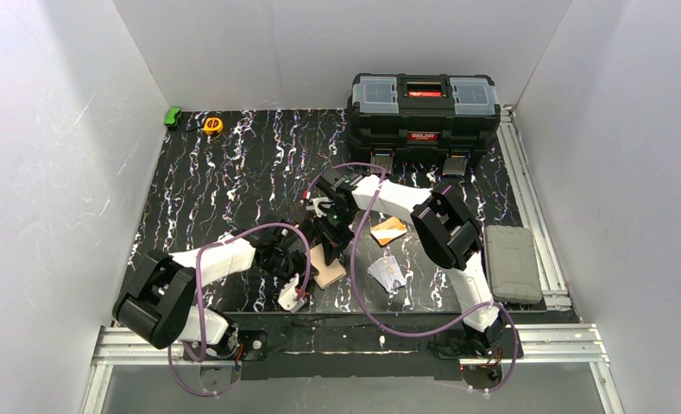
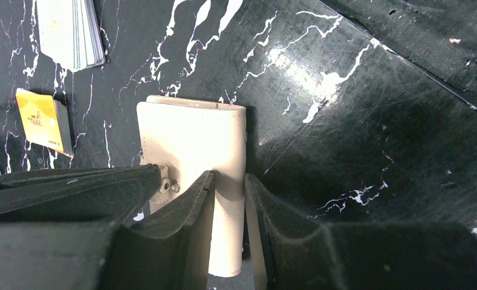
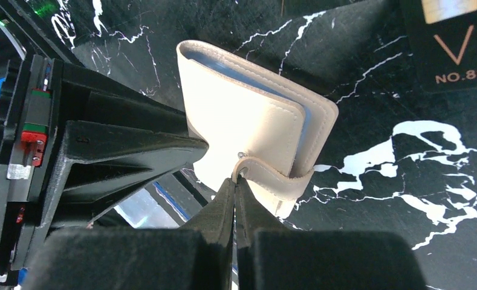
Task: Put the credit cards into the card holder
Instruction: Close the card holder at the center of the board.
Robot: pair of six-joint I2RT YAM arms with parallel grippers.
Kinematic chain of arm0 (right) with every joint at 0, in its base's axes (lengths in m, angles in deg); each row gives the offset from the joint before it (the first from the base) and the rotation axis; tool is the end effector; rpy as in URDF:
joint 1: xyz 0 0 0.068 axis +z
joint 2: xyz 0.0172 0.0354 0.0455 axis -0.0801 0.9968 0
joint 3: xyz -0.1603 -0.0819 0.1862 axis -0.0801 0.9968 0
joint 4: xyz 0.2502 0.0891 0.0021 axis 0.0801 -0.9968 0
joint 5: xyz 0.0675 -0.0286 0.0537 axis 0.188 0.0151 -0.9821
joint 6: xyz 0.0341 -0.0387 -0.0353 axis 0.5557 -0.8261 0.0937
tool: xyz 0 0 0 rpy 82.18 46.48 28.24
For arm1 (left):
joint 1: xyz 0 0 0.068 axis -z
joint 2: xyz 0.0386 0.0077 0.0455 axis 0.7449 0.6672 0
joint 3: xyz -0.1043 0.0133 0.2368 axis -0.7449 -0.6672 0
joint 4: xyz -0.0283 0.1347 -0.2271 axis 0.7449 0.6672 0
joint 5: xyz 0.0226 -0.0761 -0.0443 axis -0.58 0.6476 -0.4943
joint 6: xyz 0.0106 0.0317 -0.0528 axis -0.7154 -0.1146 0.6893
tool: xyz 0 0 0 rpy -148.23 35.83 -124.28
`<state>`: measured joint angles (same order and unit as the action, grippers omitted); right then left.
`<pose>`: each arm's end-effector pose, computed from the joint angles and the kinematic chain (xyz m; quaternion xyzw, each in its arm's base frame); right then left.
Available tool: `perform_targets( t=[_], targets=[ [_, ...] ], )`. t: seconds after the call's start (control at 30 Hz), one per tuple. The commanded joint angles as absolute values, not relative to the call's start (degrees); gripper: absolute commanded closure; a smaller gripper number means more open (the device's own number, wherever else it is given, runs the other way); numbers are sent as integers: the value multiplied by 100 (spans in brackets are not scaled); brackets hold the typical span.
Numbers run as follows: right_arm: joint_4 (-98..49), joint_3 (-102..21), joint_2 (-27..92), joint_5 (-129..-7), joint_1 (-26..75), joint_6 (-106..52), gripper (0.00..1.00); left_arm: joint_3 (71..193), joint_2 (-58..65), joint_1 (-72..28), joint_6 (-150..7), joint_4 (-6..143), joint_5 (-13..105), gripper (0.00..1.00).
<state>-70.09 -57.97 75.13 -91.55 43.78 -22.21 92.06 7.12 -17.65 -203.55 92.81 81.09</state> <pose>0.2671 0.3378 0.1370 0.3321 -0.8971 -0.2893 0.0350 0.1784 -0.1432 0.1188 0.9004 0.1609 -0.1338 0.3815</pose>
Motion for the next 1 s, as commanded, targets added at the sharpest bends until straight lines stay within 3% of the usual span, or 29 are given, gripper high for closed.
perform_targets(
  t=[0.0, 0.97],
  targets=[
    [-7034, -6100, 7631, -9338, 4410, -2350, 99, 8961, 714, -1730, -22084, 9781, 8043, 76],
    [-7329, -5896, 7429, -8245, 4394, -2409, 99, 8818, 608, -1704, -21999, 9670, 8149, 78]
  ],
)
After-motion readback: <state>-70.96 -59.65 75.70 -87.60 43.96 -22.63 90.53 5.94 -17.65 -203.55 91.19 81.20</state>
